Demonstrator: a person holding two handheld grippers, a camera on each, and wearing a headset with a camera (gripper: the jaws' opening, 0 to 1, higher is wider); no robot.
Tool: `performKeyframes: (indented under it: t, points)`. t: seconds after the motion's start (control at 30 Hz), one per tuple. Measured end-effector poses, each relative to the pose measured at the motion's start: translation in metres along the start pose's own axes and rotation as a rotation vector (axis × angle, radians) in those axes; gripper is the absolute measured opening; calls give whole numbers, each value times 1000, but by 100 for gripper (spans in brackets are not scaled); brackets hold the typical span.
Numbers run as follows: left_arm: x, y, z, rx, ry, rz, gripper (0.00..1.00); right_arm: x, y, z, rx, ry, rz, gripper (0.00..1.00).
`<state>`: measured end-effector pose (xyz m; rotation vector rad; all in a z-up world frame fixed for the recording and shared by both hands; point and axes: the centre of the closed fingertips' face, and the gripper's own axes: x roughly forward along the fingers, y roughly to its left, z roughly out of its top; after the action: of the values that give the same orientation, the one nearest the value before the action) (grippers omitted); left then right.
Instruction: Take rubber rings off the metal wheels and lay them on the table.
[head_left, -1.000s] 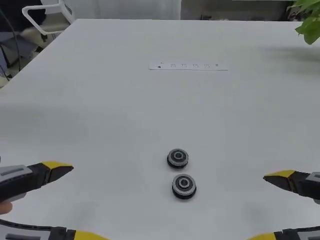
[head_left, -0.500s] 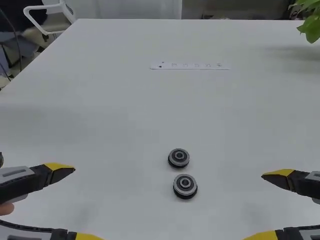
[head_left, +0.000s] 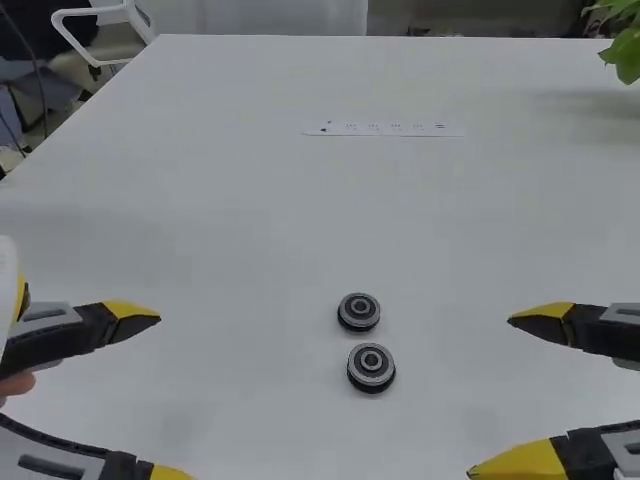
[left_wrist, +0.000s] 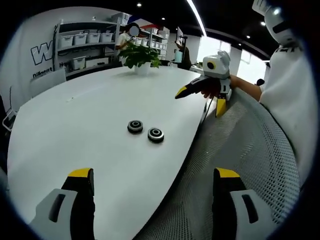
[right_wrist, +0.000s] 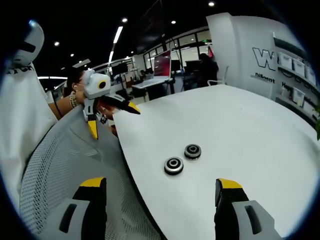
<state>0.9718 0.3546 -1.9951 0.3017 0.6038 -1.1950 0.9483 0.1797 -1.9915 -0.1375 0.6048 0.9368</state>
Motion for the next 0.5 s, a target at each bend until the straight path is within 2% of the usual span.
performKeyframes:
  t: [0.13,0.3,0.4,0.5]
  points:
    - [-3,1,13,28,-18,-4,98,-1,-6,9,-35,1,-7,88]
    - [-3,0,35,64,-60,-11,98,-4,-12,26,-88,-9,-19,85]
    - [-1,-1,50,91,-89,-25,98,-6,-20,39,-124,-24,-43,82]
    - [2,-1,59,117,-99,-34,97,-6,-25,49,-146,-35,-60,78]
